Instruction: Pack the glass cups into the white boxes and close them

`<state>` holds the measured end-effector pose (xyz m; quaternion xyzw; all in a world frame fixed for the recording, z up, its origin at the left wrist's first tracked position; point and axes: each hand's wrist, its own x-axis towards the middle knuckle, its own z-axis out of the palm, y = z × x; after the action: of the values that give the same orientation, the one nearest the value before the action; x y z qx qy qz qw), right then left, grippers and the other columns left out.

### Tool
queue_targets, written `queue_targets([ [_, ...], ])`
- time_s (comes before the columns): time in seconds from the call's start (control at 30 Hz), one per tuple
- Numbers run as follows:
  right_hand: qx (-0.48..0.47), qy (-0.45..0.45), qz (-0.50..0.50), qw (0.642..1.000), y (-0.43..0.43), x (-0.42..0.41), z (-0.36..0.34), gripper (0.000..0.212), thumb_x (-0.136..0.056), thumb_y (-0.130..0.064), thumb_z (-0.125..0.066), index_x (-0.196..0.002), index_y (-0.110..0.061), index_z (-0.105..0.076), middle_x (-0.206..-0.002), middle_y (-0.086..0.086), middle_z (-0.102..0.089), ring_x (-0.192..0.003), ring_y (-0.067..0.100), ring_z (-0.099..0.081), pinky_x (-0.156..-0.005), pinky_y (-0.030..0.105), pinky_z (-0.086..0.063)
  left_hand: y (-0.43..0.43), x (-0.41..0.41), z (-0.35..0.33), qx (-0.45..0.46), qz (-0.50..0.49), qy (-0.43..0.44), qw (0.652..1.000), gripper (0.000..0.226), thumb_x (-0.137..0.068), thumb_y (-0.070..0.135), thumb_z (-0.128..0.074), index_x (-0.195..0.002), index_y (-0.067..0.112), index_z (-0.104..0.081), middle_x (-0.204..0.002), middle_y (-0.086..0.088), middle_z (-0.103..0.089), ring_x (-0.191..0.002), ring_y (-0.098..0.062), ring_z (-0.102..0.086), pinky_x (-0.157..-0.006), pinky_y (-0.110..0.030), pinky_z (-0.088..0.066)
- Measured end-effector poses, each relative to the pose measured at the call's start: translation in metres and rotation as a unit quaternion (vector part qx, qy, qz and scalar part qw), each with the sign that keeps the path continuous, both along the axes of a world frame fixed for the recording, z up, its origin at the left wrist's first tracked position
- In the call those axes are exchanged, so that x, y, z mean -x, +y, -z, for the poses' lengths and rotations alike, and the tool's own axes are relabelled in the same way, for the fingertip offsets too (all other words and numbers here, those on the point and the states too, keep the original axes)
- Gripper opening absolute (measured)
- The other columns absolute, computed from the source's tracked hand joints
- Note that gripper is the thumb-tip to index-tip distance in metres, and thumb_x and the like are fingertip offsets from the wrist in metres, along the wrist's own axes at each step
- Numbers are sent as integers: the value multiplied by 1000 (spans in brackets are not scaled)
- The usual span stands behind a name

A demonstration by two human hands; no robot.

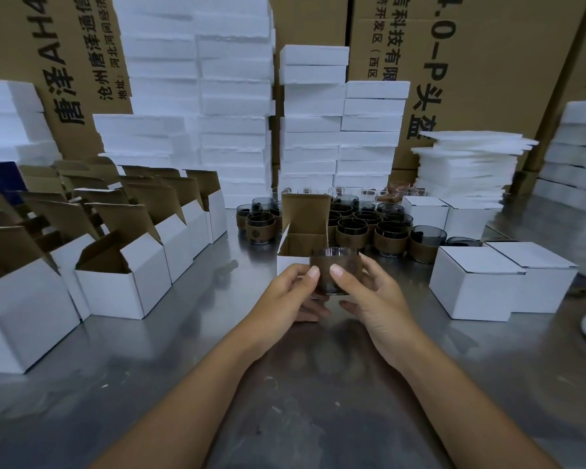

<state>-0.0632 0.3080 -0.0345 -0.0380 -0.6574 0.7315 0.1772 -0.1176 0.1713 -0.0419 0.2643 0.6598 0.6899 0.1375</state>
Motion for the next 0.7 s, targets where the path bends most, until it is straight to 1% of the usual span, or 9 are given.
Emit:
queue_targets([
  [0.1, 45, -22, 2, 999, 1, 1, -2, 62, -60, -49, -70, -112, -16, -63, -108, 4, -71, -104, 17, -64, -85, 34, -48, -1, 2, -1, -17, -12, -1, 1000, 27, -93, 38, -44, -102, 17, -58, -80, -3, -67, -72, -17, -68, -71, -29, -54],
  [0.17, 61, -29, -12, 998, 2, 2, -3, 39, -78, -41, -64, -106, -14, -67, -105, 9, -72, -98, 18, -65, -81, 33, -47, -1, 3, -1, -21, -12, 4, 1000, 26, -95, 36, -43, -102, 17, -59, -77, -2, -66, -69, -15, -66, -68, -28, -53],
  [0.23, 67, -30, -19, 997, 3, 4, -3, 26, -89, -35, -55, -100, -15, -69, -100, 9, -73, -89, 15, -67, -77, 31, -48, -2, 3, -1, -21, -13, 9, 1000, 25, -95, 35, -43, -102, 18, -60, -75, -2, -66, -68, -15, -66, -66, -26, -53],
  [0.33, 79, -26, -23, 996, 4, 8, -2, 27, -93, -35, -49, -92, -19, -70, -88, 3, -74, -77, 8, -68, -72, 31, -46, -2, 4, -1, -22, -19, 19, 999, 24, -95, 35, -43, -104, 23, -61, -72, 1, -67, -69, -15, -66, -65, -25, -54],
  [0.4, 86, -23, -21, 996, 4, 9, -2, 29, -94, -37, -46, -91, -20, -70, -84, 0, -74, -75, 5, -68, -72, 31, -46, -2, 4, -2, -18, -22, 24, 999, 24, -96, 35, -42, -106, 25, -61, -71, 1, -67, -69, -15, -67, -66, -25, -54],
  [0.47, 71, -20, -25, 997, 4, 9, 0, 30, -92, -40, -48, -100, -19, -68, -91, 1, -74, -81, 7, -68, -75, 33, -48, -2, 4, -2, -14, -22, 20, 999, 26, -97, 34, -40, -108, 23, -61, -73, -1, -66, -69, -15, -66, -67, -26, -53],
  [0.57, 46, -2, -16, 999, 0, 7, 1, 40, -80, -45, -58, -110, -19, -63, -104, 6, -71, -95, 17, -67, -81, 34, -50, -1, 2, -3, -9, -19, 6, 1000, 31, -98, 36, -37, -108, 19, -61, -77, -5, -65, -69, -15, -66, -68, -27, -53],
  [0.63, 21, 24, 16, 999, -1, 5, 2, 50, -69, -48, -64, -112, -22, -59, -106, 3, -69, -98, 15, -66, -79, 29, -51, -1, 2, -4, -11, -17, 1, 1000, 34, -98, 38, -35, -107, 18, -62, -78, -6, -66, -70, -16, -66, -68, -27, -53],
  [0.7, -23, 62, 62, 996, -1, 5, 3, 49, -68, -39, -72, -112, -25, -56, -98, -8, -68, -89, 0, -65, -74, 19, -50, -1, 3, -5, -25, -17, -8, 1000, 36, -97, 40, -36, -106, 19, -63, -81, -8, -67, -73, -18, -67, -67, -25, -54],
])
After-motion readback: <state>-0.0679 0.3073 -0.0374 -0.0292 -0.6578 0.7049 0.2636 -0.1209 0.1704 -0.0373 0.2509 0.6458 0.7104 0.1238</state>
